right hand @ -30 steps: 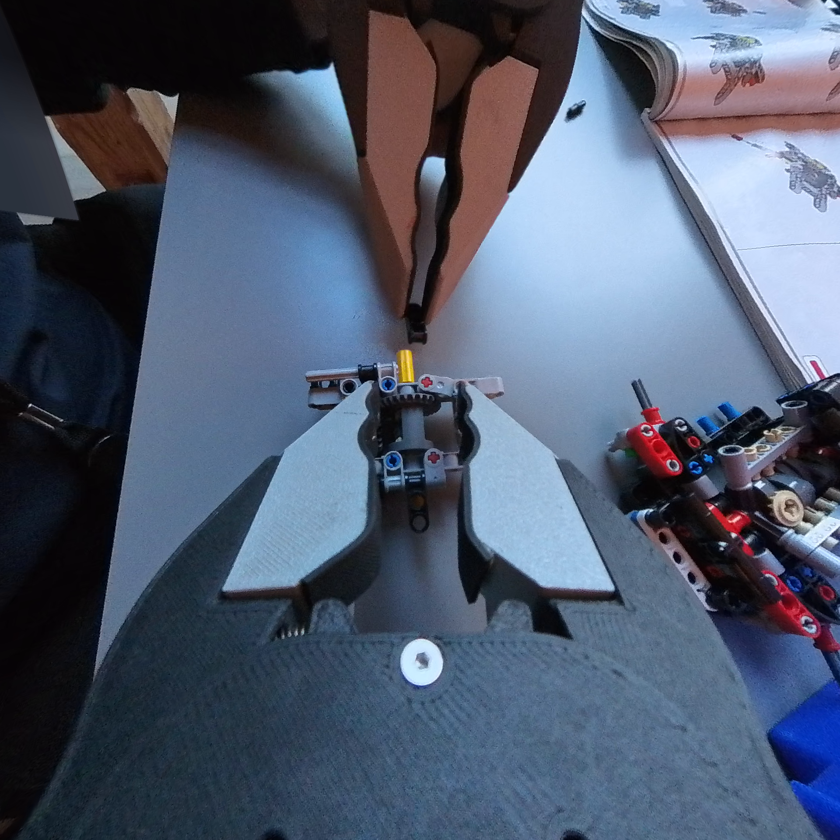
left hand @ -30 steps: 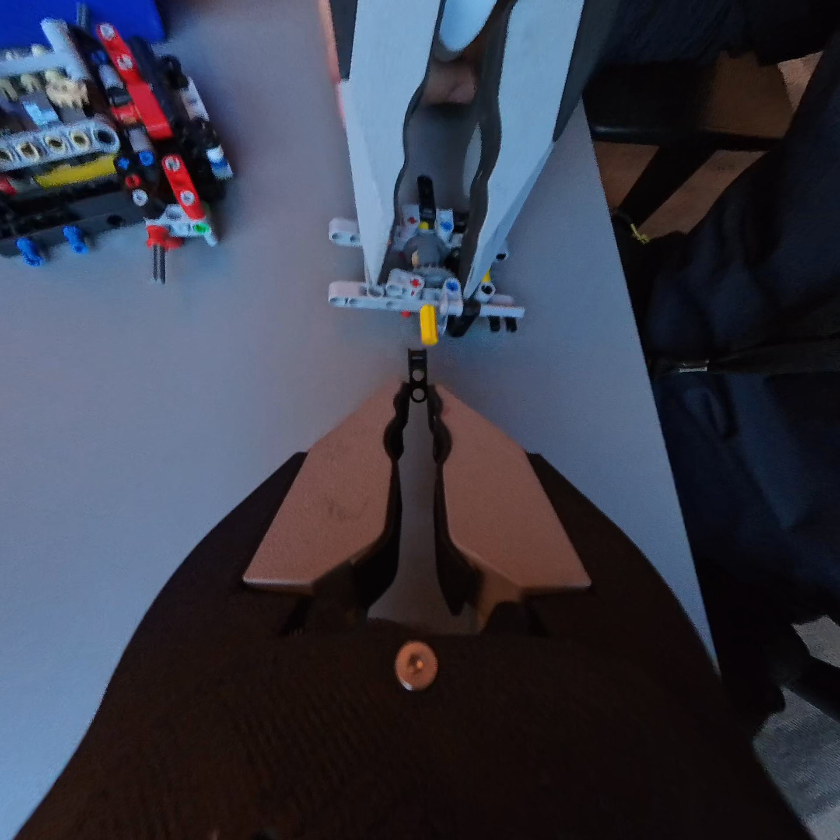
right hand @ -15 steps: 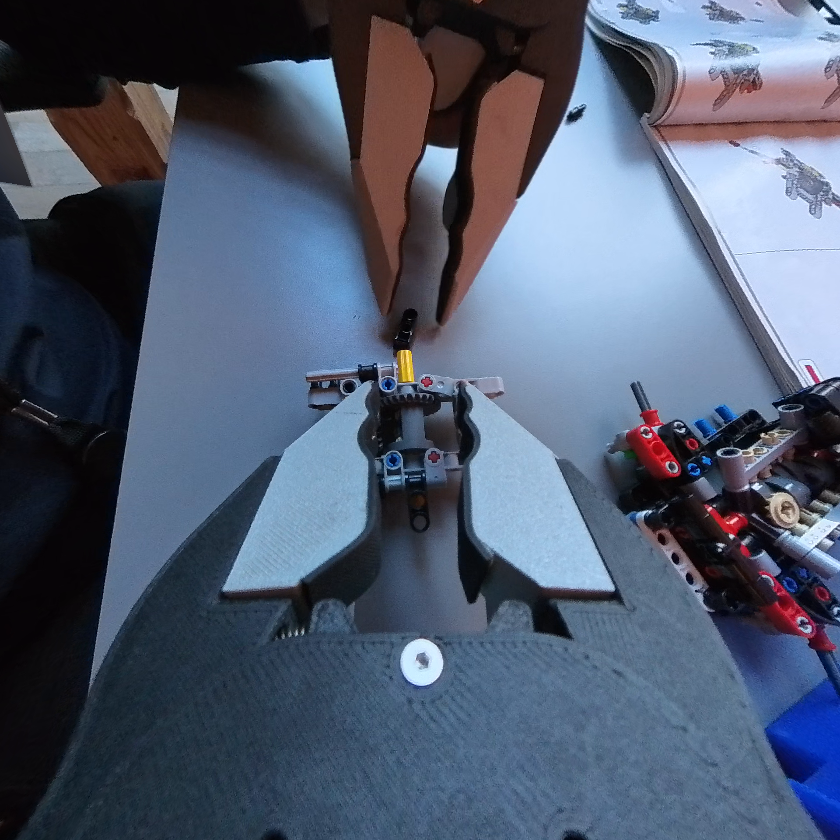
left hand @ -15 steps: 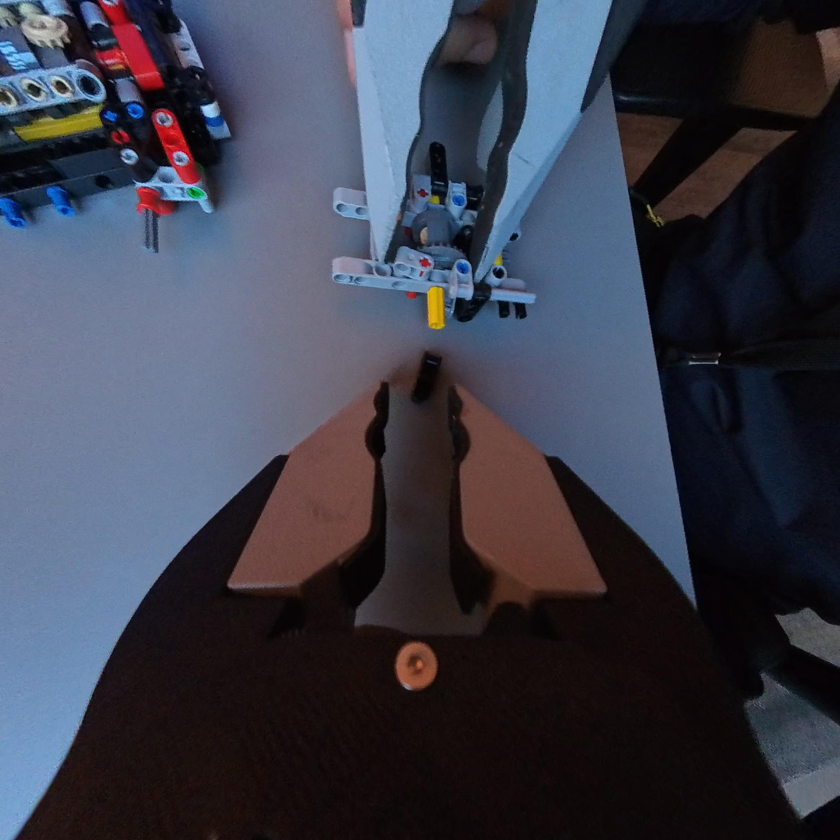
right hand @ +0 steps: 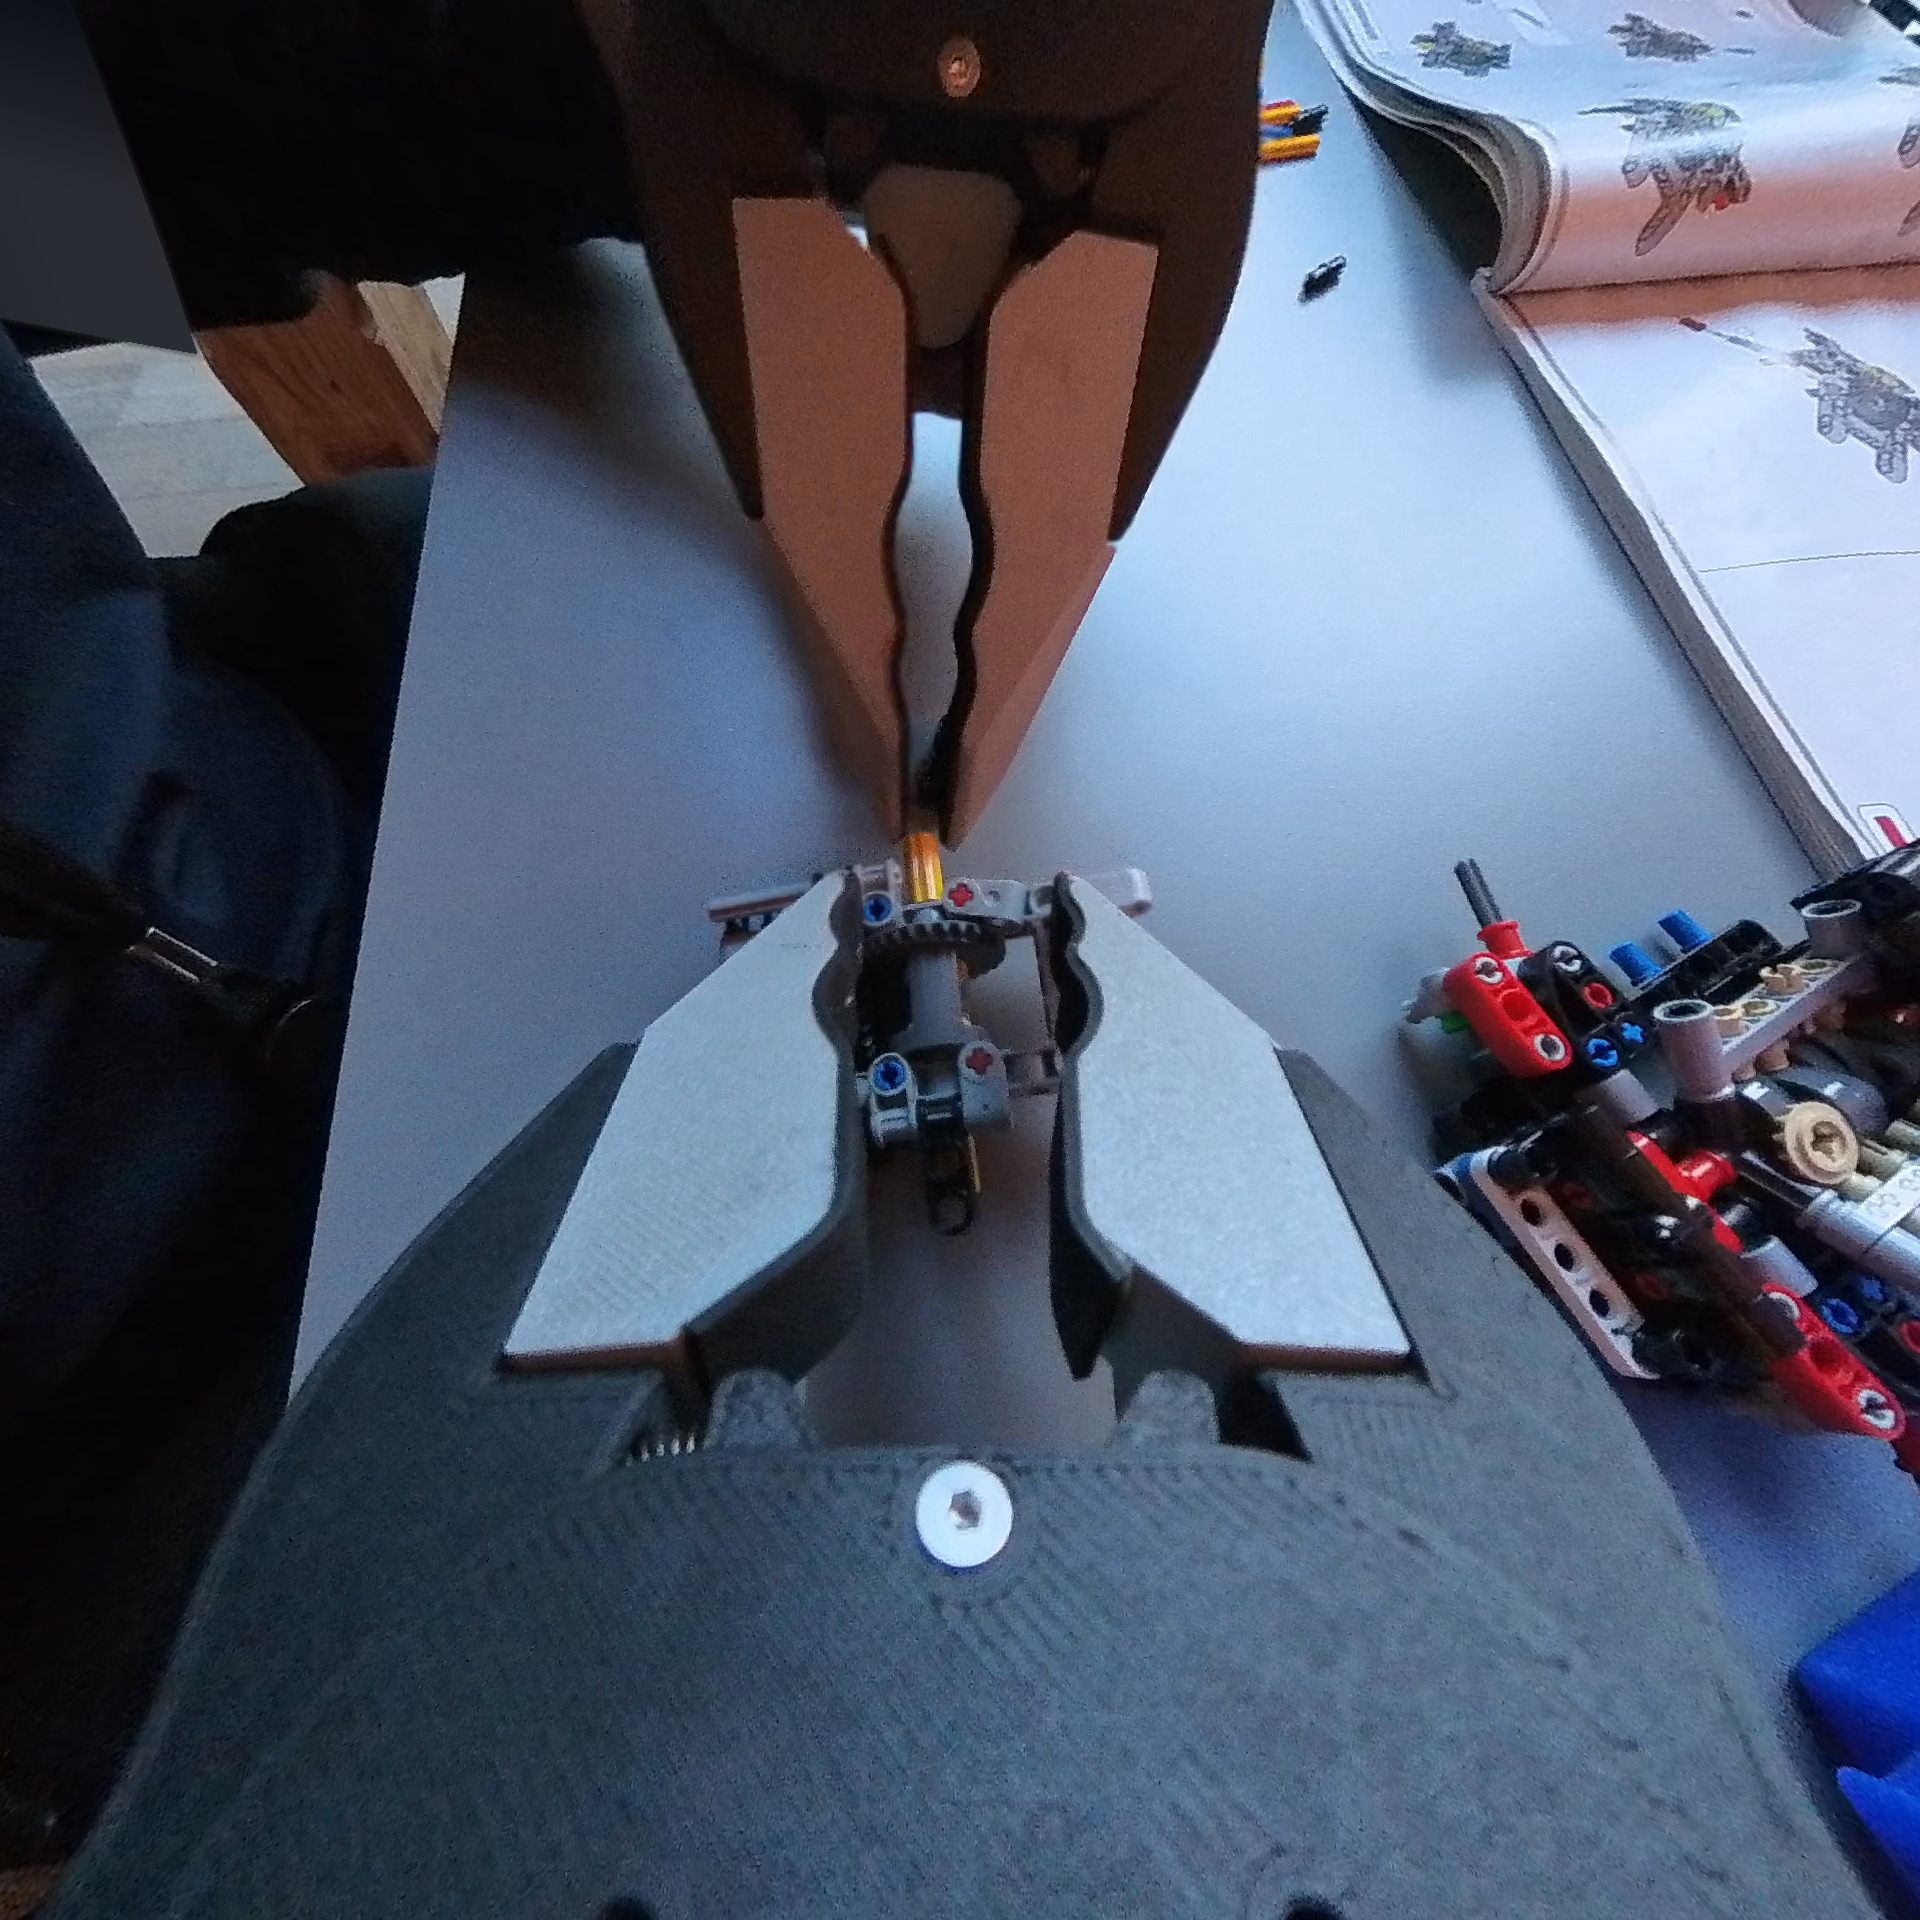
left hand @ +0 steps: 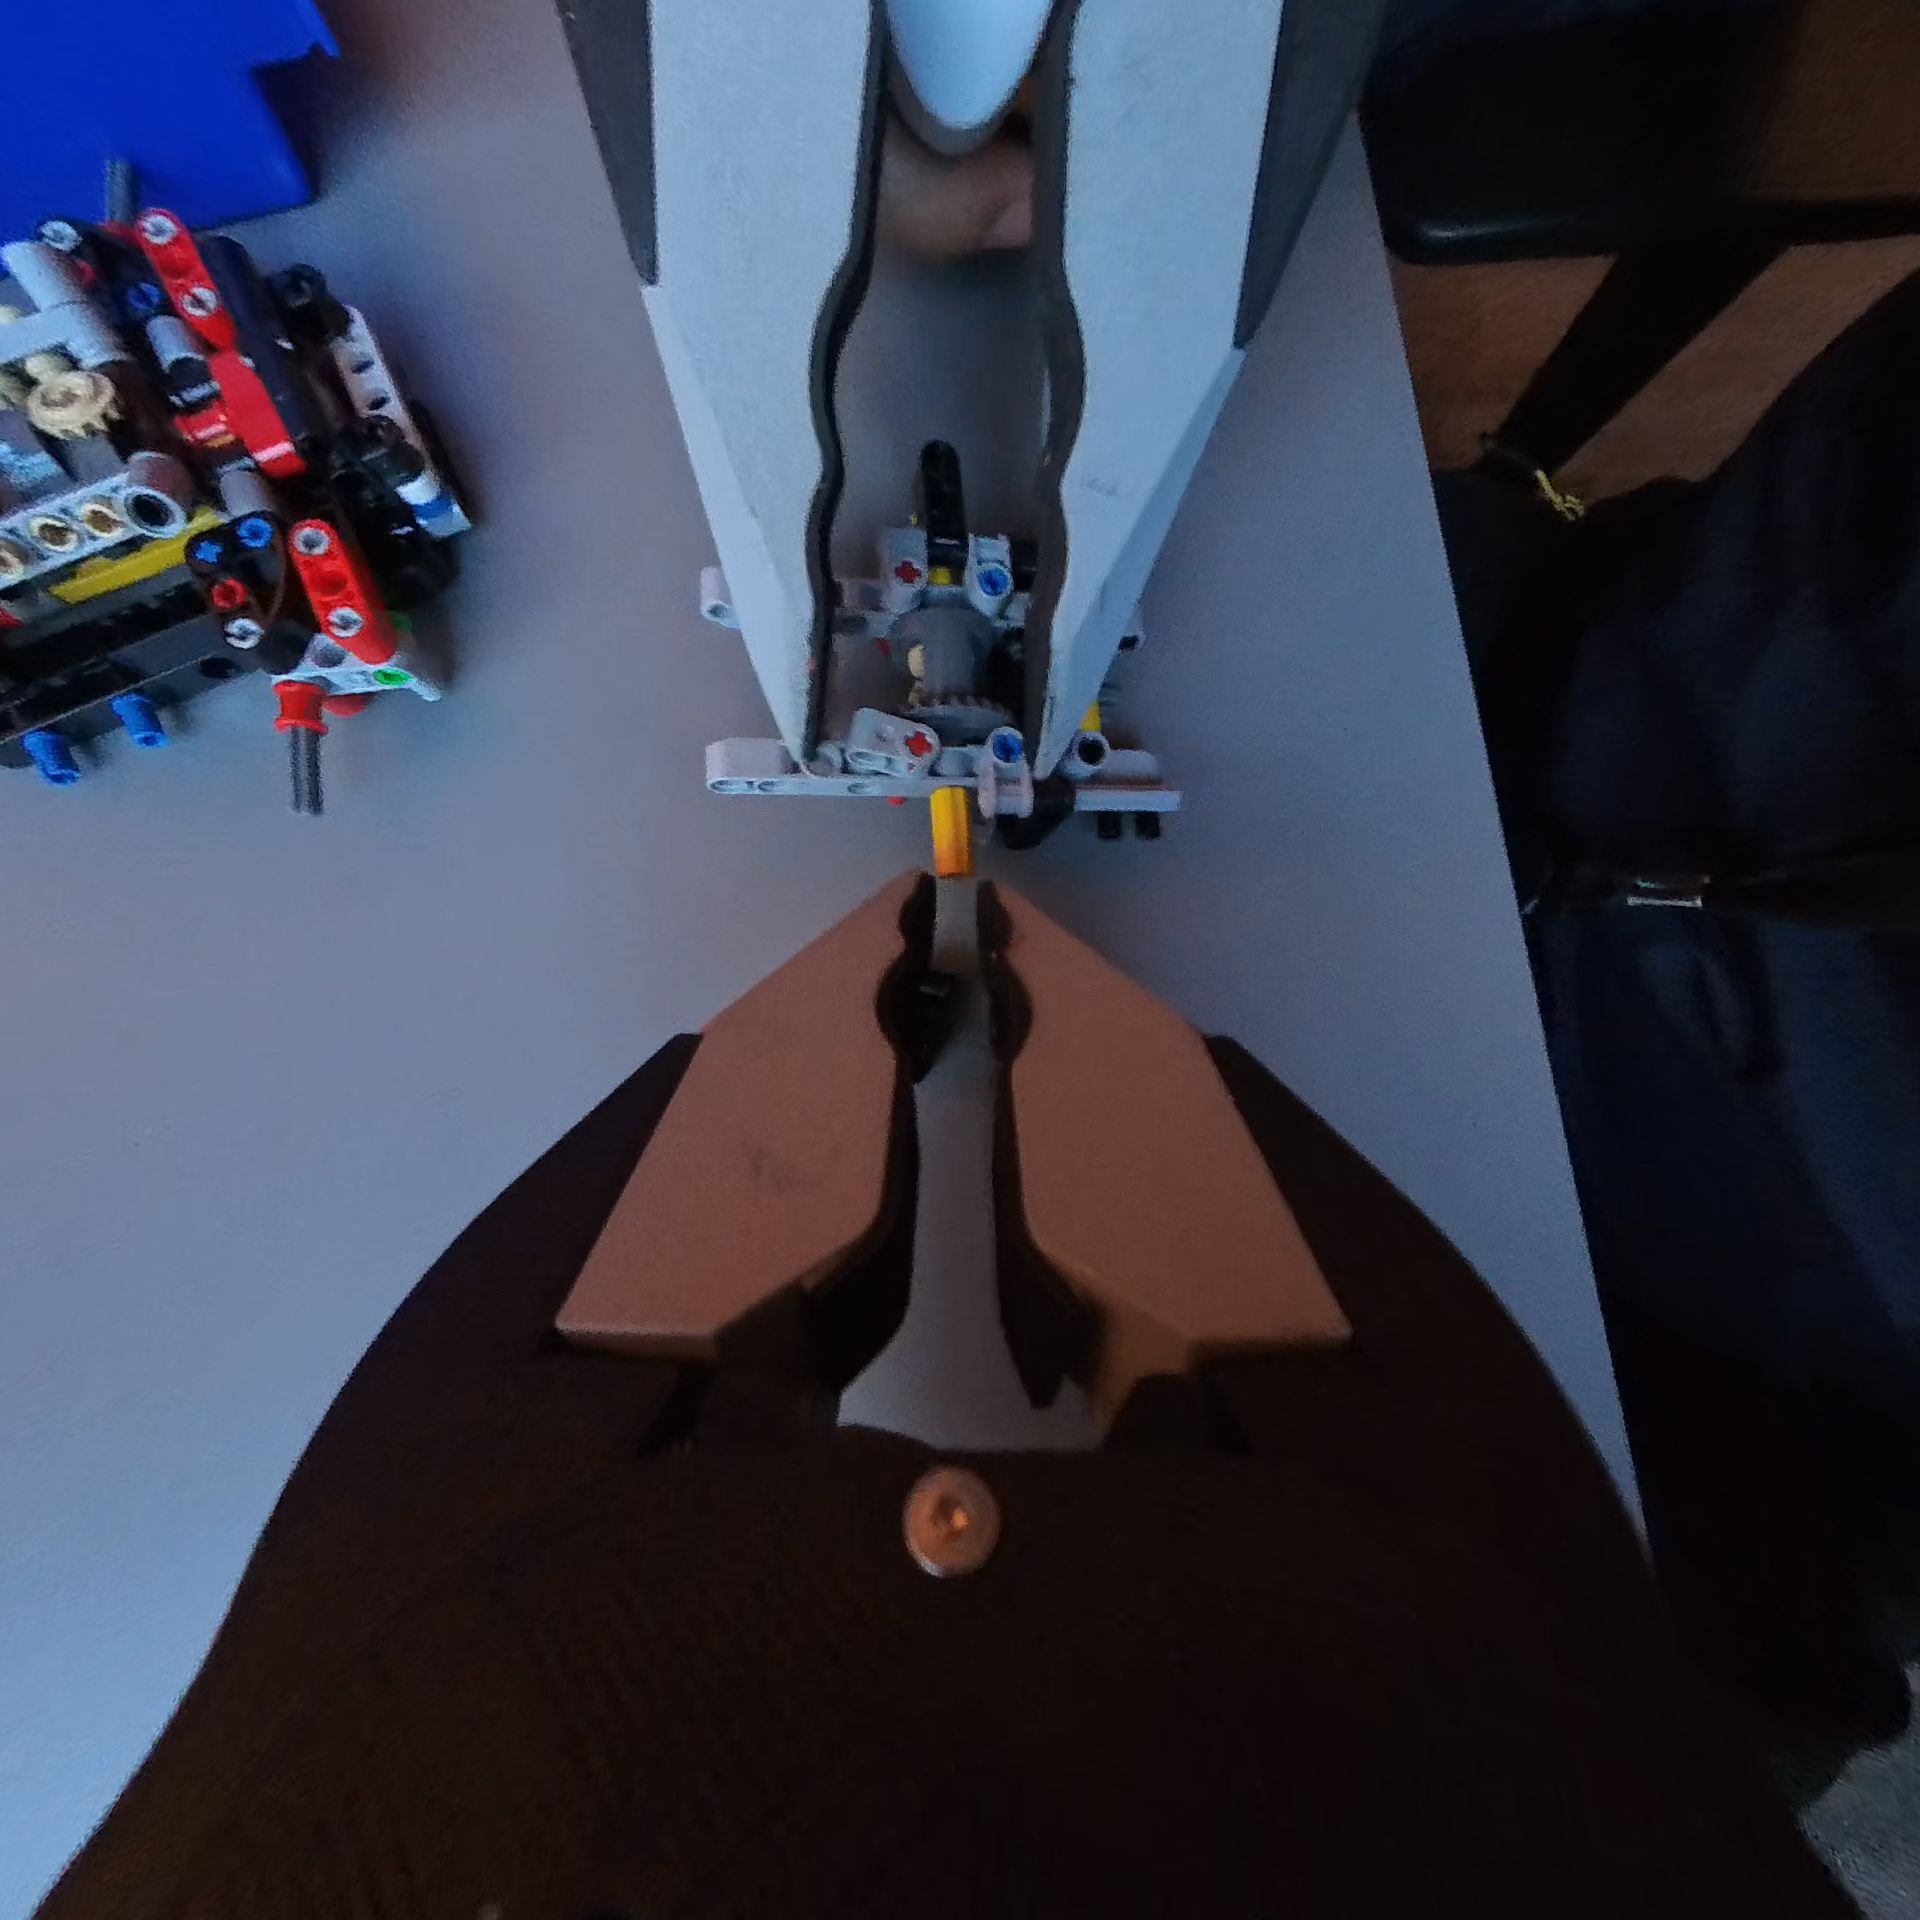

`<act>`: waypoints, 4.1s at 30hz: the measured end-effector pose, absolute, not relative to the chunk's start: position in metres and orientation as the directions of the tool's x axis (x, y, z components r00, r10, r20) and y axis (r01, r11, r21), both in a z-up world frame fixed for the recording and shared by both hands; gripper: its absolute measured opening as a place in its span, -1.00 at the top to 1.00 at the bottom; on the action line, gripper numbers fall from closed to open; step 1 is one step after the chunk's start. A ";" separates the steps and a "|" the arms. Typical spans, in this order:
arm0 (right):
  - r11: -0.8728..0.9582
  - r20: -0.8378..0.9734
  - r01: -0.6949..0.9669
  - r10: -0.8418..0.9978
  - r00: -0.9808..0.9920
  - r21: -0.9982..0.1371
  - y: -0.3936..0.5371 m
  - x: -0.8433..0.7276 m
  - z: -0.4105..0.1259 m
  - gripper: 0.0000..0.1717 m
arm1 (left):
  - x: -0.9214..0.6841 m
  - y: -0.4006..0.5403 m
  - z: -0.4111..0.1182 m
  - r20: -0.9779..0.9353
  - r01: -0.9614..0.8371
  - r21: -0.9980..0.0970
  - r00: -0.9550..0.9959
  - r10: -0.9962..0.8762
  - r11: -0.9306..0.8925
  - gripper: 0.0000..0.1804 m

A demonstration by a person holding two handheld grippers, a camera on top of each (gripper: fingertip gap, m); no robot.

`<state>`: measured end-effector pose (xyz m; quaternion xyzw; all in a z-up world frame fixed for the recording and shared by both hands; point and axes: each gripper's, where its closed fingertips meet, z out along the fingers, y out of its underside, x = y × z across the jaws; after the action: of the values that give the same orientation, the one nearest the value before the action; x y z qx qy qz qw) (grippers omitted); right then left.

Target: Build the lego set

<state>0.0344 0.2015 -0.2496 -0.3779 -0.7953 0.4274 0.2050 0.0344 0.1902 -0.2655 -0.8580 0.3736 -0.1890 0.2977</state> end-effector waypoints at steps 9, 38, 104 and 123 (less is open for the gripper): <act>0.352 0.002 0.426 0.772 -0.635 -0.833 0.201 0.035 -0.250 0.67 | 0.037 0.196 -0.269 0.108 -0.504 -0.664 0.666 -0.738 -0.552 0.93; 0.346 0.020 0.404 0.780 -0.626 -0.847 0.213 0.047 -0.243 0.71 | 0.043 0.203 -0.268 0.073 -0.519 -0.687 0.647 -0.759 -0.509 0.95; 0.564 0.304 0.224 0.690 -0.657 -0.795 0.194 0.044 -0.245 0.68 | 0.031 0.221 -0.242 0.684 0.070 -0.605 0.556 -0.472 -0.793 0.90; 0.558 0.313 0.231 0.709 -0.632 -0.797 0.200 0.041 -0.246 0.71 | 0.026 0.228 -0.246 0.653 0.092 -0.623 0.609 -0.451 -0.777 0.90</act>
<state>0.0411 0.1999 -0.2459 -0.2857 -0.8226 0.3732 0.3201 0.0260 0.2277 -0.2455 -0.8392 0.1069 -0.4293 0.3163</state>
